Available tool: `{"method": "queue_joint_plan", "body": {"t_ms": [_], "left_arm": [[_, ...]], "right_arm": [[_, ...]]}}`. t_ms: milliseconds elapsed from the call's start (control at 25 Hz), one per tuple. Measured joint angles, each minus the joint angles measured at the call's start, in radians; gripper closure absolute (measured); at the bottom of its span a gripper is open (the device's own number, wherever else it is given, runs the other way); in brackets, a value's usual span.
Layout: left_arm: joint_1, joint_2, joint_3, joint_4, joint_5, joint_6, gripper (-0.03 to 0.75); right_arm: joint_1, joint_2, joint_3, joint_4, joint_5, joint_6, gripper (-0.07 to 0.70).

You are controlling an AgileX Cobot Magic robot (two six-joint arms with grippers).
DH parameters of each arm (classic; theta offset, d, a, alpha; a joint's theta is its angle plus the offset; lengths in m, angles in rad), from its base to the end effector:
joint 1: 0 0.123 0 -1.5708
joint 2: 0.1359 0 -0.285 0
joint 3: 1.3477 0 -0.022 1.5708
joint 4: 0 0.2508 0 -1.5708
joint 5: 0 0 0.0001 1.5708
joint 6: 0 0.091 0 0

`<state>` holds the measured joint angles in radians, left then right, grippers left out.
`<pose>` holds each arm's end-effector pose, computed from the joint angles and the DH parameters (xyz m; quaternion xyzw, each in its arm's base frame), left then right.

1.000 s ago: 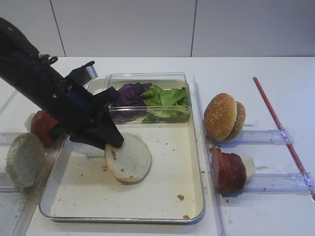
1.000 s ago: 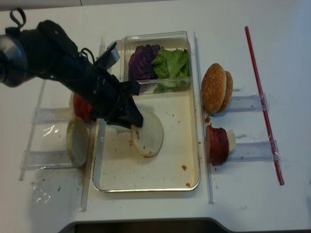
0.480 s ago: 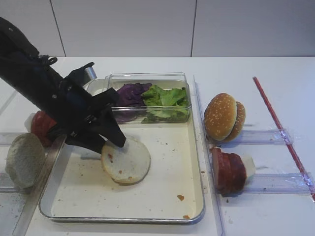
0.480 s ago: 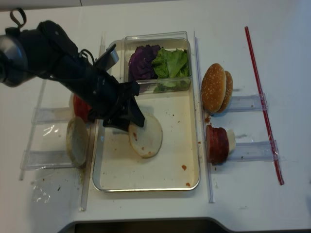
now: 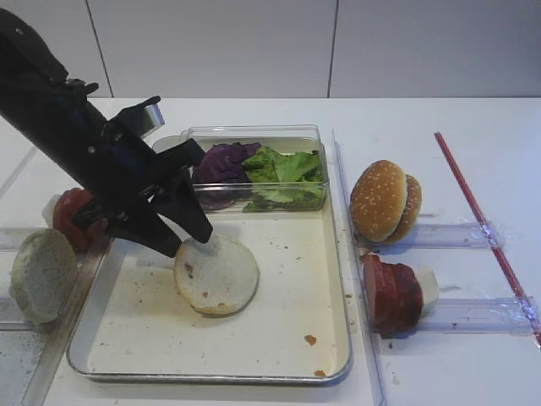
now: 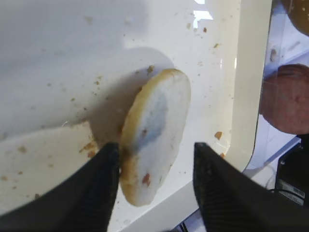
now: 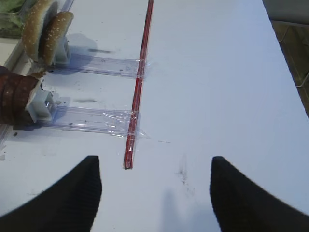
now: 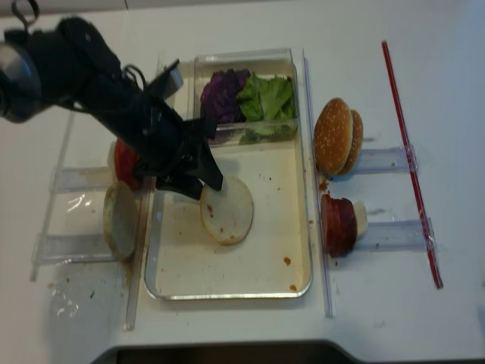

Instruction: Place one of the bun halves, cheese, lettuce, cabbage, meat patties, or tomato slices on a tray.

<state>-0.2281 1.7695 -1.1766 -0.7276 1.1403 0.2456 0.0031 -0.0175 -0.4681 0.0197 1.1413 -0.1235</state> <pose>0.3060 -0.1275 0.2175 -0.0631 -0.9455 0.3178 0.0324 -0.0075 0.0016 0.2620 -0.0562 0.8752 -0.0191 0.4801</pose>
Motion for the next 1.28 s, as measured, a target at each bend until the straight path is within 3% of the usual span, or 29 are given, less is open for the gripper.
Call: {"method": "queue_joint_plan", "body": {"t_ms": [240, 520, 880, 1280], "left_arm": [[0.0, 0.0, -0.038, 0.093, 0.05, -0.069, 0.377], [-0.015, 0.0, -0.083, 0.145, 0.058, -0.113, 0.377], [-0.078, 0.0, -0.202, 0.355, 0.067, -0.306, 0.377], [-0.09, -0.026, -0.208, 0.436, 0.073, -0.381, 0.377]], "right_arm": [[0.0, 0.0, 0.0, 0.0, 0.0, 0.0, 0.125], [0.0, 0.0, 0.0, 0.0, 0.0, 0.0, 0.125], [0.0, 0.0, 0.0, 0.0, 0.0, 0.0, 0.125], [0.0, 0.0, 0.0, 0.0, 0.0, 0.0, 0.125]]}}
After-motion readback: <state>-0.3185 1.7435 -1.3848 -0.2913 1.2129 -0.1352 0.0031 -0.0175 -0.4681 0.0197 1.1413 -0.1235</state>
